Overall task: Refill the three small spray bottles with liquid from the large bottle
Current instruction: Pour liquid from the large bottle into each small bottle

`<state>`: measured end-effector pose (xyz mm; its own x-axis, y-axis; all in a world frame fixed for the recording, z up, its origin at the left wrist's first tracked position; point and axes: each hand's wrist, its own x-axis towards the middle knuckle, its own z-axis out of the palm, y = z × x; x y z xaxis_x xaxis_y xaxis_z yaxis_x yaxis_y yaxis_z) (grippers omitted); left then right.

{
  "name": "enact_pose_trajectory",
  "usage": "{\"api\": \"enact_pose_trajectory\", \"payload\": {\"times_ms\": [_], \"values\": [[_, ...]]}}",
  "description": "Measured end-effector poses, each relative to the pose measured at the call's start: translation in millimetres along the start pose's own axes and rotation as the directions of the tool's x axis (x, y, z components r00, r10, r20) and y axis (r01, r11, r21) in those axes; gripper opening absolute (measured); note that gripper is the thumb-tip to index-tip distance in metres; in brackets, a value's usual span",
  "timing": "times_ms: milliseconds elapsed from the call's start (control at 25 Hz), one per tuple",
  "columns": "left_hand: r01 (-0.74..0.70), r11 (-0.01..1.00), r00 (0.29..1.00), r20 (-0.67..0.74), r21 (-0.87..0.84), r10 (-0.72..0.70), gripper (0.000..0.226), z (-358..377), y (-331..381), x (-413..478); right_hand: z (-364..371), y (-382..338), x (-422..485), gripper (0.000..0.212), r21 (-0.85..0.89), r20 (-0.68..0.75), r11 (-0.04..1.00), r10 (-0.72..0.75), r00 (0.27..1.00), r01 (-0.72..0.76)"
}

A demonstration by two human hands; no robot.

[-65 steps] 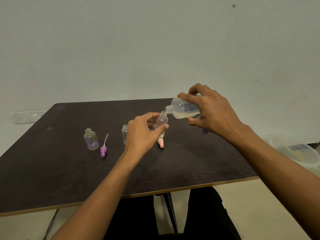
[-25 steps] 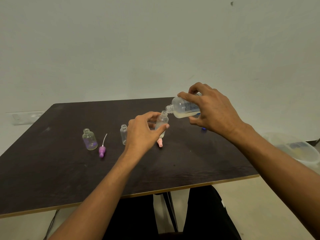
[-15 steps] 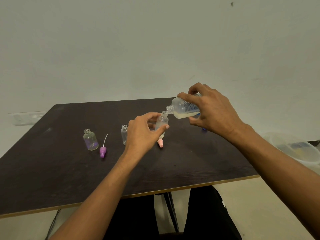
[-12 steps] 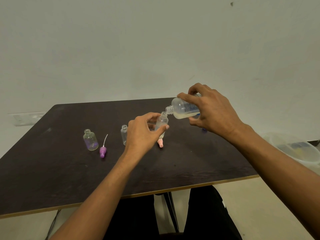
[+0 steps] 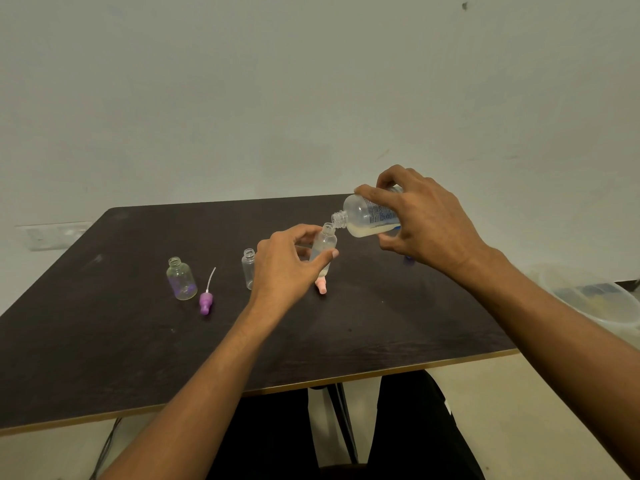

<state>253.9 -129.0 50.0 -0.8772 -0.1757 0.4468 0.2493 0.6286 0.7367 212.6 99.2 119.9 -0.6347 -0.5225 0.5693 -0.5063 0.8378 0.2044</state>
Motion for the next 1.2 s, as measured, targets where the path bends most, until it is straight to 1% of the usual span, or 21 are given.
{"api": "enact_pose_trajectory", "payload": {"times_ms": [400,680,920,1120,1200], "values": [[0.002,1.000,1.000,0.010,0.002,-0.002,0.049,0.8,-2.2,-0.4,2.8,-1.0,0.0,0.082,0.017,0.015,1.000,0.009,1.000,-0.010],[0.003,1.000,1.000,0.003,-0.013,-0.003,0.046,-1.3,-1.5,-0.2,1.0,-1.4,-0.9,0.078,0.094,0.049,0.994,0.049,0.998,-0.053],[0.012,0.999,1.000,-0.004,-0.051,-0.012,0.041,-7.2,0.3,1.6,6.9,-1.3,-1.6,0.081,0.256,0.107,0.955,0.129,0.986,-0.153],[0.016,0.997,1.000,0.003,-0.073,-0.016,0.042,-8.0,0.5,2.2,15.4,-3.6,-4.2,0.079,0.437,0.127,0.868,0.199,0.972,-0.235],[0.020,0.996,1.000,0.003,-0.082,-0.020,0.042,-8.6,0.1,2.7,16.0,-3.0,-6.5,0.078,0.512,0.121,0.813,0.250,0.961,-0.276]]}}
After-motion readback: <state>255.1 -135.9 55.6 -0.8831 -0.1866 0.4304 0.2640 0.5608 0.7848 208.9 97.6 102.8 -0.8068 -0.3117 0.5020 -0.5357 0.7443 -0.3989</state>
